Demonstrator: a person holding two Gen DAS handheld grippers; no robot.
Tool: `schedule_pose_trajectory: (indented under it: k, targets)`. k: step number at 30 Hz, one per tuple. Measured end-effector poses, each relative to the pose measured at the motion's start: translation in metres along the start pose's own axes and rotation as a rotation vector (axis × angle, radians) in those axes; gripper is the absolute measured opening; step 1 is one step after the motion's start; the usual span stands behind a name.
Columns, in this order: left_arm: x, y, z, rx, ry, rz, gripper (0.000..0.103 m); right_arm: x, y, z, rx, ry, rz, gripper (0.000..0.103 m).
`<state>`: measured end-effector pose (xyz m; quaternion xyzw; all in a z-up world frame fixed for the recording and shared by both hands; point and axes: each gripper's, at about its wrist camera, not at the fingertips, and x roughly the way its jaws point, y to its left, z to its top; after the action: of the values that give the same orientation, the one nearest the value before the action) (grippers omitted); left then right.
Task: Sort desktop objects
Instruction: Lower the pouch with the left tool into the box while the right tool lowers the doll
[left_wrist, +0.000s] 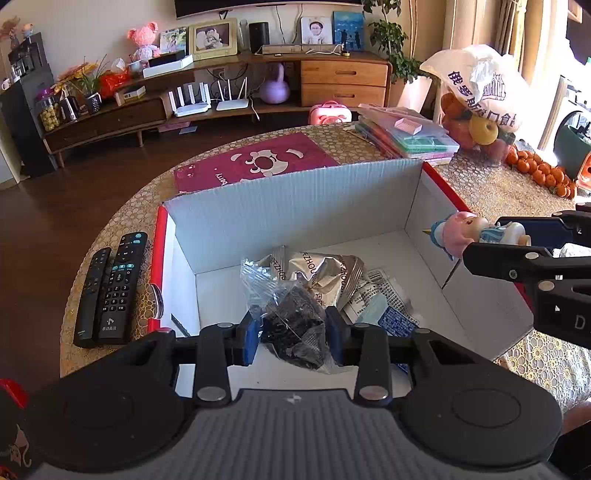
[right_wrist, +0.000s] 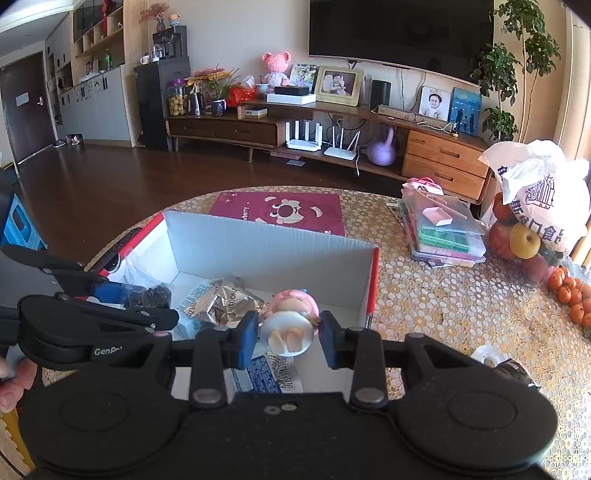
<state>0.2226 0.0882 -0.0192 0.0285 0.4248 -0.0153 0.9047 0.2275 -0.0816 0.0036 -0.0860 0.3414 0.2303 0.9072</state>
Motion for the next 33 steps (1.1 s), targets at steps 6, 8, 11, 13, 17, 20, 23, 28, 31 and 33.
schedule_pose_trajectory:
  k: [6,8,11,13,17,20,23,28,31,33]
  targets:
    - [0.016,-0.001,0.001,0.017,0.038,0.003,0.036,0.020,0.000,-0.003,-0.016,0.033,-0.006,0.035]
    - [0.021,-0.003,0.001,0.023,0.048,0.006,0.036,0.025,0.002,-0.002,-0.023,0.039,-0.011,0.035]
    - [0.028,-0.003,0.003,0.030,0.064,0.011,0.036,0.034,0.003,-0.001,-0.034,0.051,-0.010,0.035]
    - [0.033,-0.002,0.005,0.031,0.074,0.015,0.036,0.040,0.002,0.000,-0.037,0.058,-0.018,0.035]
    - [0.041,-0.003,0.006,0.045,0.099,0.012,0.036,0.054,0.004,0.002,-0.045,0.081,-0.022,0.035]
    - [0.047,-0.004,0.006,0.055,0.116,0.011,0.036,0.062,0.006,0.004,-0.061,0.096,-0.021,0.035]
    - [0.052,-0.005,0.007,0.067,0.135,0.010,0.036,0.069,0.009,0.004,-0.076,0.110,-0.026,0.035]
    - [0.060,-0.004,0.009,0.069,0.165,0.008,0.036,0.078,0.012,0.001,-0.093,0.142,-0.024,0.035]
    - [0.064,-0.004,0.010,0.074,0.181,0.007,0.036,0.083,0.015,0.000,-0.105,0.153,-0.021,0.035]
    - [0.066,-0.002,0.010,0.070,0.190,0.006,0.036,0.086,0.017,0.000,-0.113,0.166,-0.021,0.035]
